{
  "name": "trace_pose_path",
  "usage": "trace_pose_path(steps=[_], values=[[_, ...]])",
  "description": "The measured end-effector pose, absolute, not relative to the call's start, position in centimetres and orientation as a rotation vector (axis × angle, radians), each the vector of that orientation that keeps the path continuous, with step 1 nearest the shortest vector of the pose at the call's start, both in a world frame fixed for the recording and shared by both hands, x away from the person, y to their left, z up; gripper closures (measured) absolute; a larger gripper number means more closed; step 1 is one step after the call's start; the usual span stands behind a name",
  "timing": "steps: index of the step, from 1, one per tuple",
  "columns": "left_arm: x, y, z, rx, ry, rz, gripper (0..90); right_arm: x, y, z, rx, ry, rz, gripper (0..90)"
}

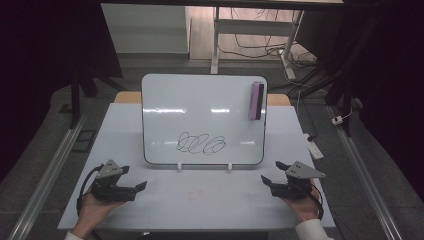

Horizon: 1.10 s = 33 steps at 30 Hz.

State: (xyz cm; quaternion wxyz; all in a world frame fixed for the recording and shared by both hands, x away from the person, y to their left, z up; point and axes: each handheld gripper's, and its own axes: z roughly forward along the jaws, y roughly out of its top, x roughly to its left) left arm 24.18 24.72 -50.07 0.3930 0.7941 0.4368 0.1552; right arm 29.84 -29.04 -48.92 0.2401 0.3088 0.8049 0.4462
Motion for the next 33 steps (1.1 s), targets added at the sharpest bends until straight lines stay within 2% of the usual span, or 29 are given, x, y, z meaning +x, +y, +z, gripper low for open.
trace_pose_path(steps=[33], values=[[23.98, 24.71, -49.72, 1.998, 1.114, 0.403, 12.4, 30.00, -28.71, -49.20, 0.851, 2.198, 1.250, 26.0]])
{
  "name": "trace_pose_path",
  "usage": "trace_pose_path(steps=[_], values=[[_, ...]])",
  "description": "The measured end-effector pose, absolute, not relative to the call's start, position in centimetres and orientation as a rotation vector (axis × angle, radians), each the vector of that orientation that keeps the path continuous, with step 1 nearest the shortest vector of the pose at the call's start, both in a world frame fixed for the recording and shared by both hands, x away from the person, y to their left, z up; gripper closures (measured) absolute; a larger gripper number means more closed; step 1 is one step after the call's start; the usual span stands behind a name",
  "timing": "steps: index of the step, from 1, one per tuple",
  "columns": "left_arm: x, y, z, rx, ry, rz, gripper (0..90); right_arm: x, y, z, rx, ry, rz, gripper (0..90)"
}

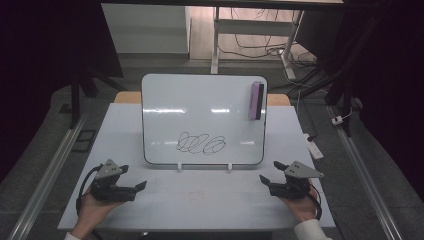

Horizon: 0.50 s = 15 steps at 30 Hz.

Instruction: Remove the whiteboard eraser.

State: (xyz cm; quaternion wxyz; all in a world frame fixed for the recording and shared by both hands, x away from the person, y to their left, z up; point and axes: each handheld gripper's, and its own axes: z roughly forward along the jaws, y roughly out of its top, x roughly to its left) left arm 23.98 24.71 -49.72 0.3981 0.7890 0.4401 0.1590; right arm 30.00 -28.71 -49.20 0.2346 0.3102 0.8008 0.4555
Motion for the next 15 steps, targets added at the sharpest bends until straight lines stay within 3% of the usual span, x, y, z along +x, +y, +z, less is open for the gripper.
trace_pose_path(steps=[15], values=[[23.55, 24.88, -49.69, 1.986, 1.108, 0.401, 12.4, 30.25, -28.11, -49.43, 0.840, 2.204, 1.225, 26.0]])
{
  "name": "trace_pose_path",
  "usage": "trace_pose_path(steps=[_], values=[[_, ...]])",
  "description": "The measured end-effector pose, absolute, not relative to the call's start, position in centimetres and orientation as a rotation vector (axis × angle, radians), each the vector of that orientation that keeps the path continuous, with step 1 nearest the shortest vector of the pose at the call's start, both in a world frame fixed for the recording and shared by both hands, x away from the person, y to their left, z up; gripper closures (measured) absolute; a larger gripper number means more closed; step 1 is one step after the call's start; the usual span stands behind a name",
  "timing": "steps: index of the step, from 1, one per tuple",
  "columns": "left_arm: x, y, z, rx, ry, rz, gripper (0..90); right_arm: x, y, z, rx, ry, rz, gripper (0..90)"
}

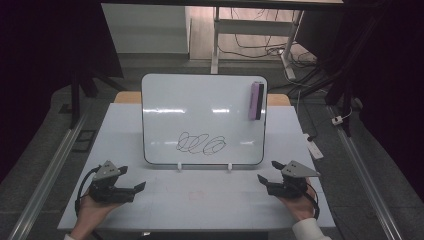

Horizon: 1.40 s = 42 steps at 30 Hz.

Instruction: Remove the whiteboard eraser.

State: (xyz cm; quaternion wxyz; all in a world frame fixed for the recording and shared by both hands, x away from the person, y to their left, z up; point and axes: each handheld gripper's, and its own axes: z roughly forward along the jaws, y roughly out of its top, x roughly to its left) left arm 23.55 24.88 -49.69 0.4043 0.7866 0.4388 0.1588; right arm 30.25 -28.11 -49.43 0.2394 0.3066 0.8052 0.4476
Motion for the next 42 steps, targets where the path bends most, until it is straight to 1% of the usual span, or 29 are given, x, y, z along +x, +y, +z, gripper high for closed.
trace_pose_path(steps=[19, 23, 31, 32, 35, 36, 37, 38, 42], values=[[23.6, 24.9, -49.8, 1.995, 1.105, 0.403, 12.7, 30.2, -28.3, -49.6, 0.854, 2.201, 1.218, 26.1], [23.6, 24.8, -49.7, 1.998, 1.104, 0.403, 12.7, 29.9, -28.0, -49.2, 0.839, 2.187, 1.245, 26.1], [23.7, 24.7, -49.8, 1.995, 1.106, 0.393, 12.8, 29.2, -26.2, -46.8, 0.834, 2.101, 1.261, 27.9], [23.7, 24.7, -49.8, 1.991, 1.107, 0.388, 12.8, 29.6, -25.7, -45.9, 0.854, 2.076, 1.262, 28.6], [23.7, 24.8, -49.8, 1.990, 1.107, 0.387, 12.8, 30.2, -25.3, -45.2, 0.874, 2.055, 1.248, 28.7], [23.7, 24.8, -49.8, 1.990, 1.107, 0.387, 12.8, 30.9, -24.8, -44.1, 0.886, 2.033, 1.254, 29.1], [23.7, 24.8, -49.8, 1.990, 1.107, 0.387, 12.8, 30.9, -24.8, -44.1, 0.886, 2.033, 1.254, 29.1], [23.7, 24.8, -49.9, 1.993, 1.106, 0.385, 12.8, 31.9, -24.3, -42.9, 0.898, 2.013, 1.256, 29.2], [23.8, 24.7, -50.0, 1.995, 1.107, 0.382, 12.7, 33.6, -23.1, -40.8, 0.904, 1.973, 1.252, 29.8]])
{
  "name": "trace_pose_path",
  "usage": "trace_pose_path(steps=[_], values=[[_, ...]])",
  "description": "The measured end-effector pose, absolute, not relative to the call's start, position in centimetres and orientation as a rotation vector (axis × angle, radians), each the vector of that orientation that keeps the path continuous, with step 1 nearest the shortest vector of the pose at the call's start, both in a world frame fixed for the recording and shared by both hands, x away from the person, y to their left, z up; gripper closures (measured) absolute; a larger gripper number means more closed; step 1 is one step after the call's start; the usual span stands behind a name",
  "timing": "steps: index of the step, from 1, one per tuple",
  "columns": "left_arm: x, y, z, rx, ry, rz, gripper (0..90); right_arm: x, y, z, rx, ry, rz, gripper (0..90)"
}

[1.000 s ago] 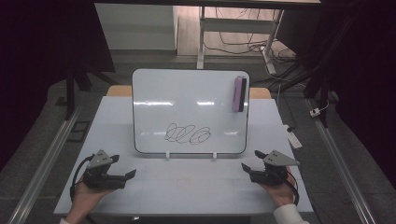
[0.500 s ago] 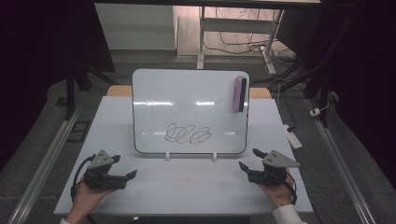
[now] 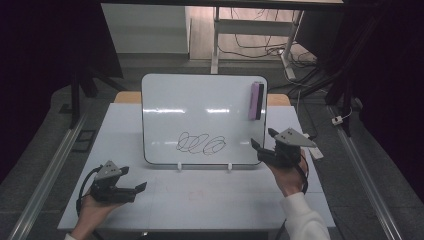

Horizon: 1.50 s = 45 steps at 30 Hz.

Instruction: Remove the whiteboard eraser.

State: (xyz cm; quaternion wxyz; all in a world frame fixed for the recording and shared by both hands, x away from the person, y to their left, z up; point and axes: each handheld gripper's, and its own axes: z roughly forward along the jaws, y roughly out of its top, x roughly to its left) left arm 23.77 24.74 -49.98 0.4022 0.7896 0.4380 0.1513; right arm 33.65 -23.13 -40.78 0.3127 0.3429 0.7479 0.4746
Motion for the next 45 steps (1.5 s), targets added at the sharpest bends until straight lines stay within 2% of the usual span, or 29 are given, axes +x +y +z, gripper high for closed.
trace_pose_path(steps=[11, 20, 24, 32, 38, 45], values=[[23.8, 24.7, -50.1, 1.997, 1.108, 0.378, 12.8, 37.3, -20.9, -38.4, 0.944, 1.903, 1.206, 33.9], [23.9, 24.7, -50.2, 1.997, 1.108, 0.375, 12.8, 39.3, -19.7, -38.2, 1.029, 1.856, 1.170, 46.2], [23.9, 24.8, -50.2, 1.993, 1.111, 0.378, 12.8, 39.4, -19.9, -38.2, 1.060, 1.835, 1.171, 54.8], [23.9, 24.8, -50.2, 1.996, 1.112, 0.383, 12.8, 38.9, -20.0, -38.0, 1.069, 1.803, 1.215, 65.4], [23.9, 24.9, -50.2, 1.996, 1.110, 0.387, 12.8, 37.2, -20.3, -37.2, 1.010, 1.813, 1.278, 66.8], [23.8, 24.8, -50.1, 1.994, 1.094, 0.396, 13.7, 35.9, -21.2, -38.1, 0.953, 1.901, 1.356, 67.2]])
